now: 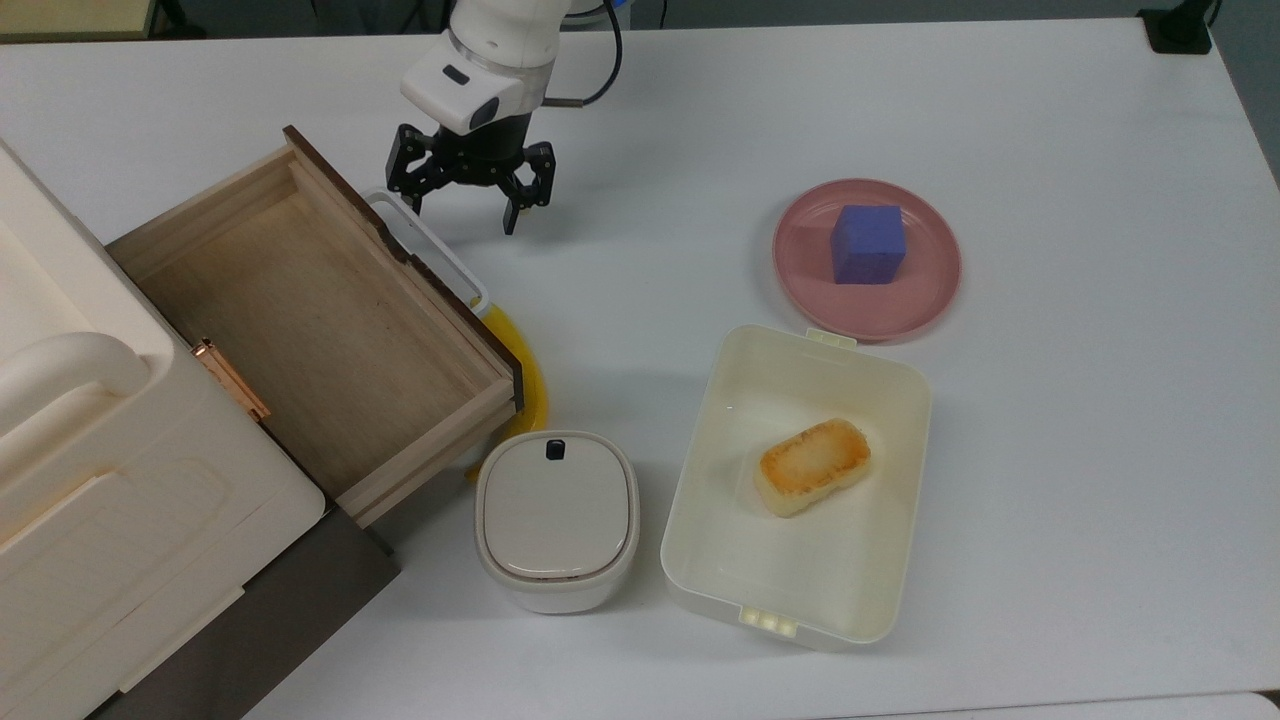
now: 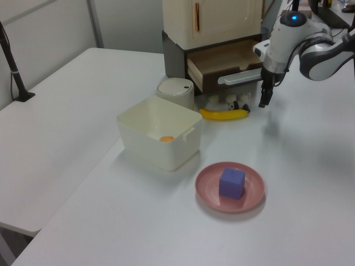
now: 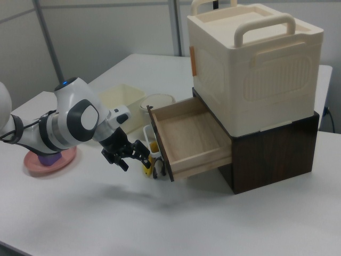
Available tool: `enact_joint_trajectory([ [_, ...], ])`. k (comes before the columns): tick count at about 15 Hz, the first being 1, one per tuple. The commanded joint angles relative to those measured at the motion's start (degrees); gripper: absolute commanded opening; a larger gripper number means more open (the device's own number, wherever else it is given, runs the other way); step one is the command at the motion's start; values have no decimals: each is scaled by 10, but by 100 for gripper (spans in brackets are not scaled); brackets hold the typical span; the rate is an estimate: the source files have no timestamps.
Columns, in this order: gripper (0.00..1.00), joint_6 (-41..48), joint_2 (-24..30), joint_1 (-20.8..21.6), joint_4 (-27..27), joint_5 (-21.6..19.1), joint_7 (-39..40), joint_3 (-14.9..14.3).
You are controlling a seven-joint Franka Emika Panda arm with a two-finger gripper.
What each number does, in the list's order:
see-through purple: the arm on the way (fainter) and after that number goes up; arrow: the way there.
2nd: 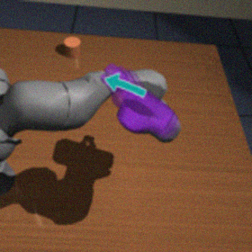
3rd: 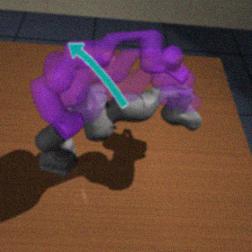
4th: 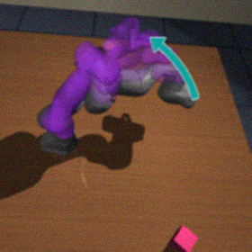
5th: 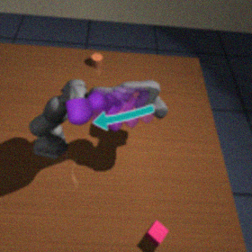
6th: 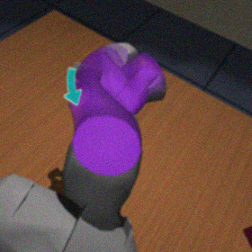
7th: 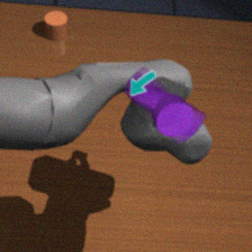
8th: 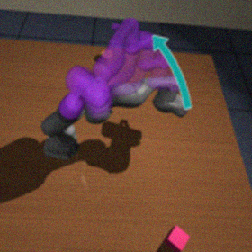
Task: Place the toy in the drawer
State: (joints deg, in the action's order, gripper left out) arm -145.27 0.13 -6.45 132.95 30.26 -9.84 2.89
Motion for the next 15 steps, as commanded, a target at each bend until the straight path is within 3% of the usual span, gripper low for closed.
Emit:
enact_joint_trajectory([
  [1, 100, -23, -14, 6, 9, 15, -125, 1],
  [4, 100, -108, -29, 3, 17, 15, -189, 1],
  [9, 100, -183, -56, -8, 16, 17, -194, -3],
  [12, 100, -191, -68, -14, 15, 66, -193, -2],
  [15, 99, -197, -77, -21, 16, 68, -210, -2],
])
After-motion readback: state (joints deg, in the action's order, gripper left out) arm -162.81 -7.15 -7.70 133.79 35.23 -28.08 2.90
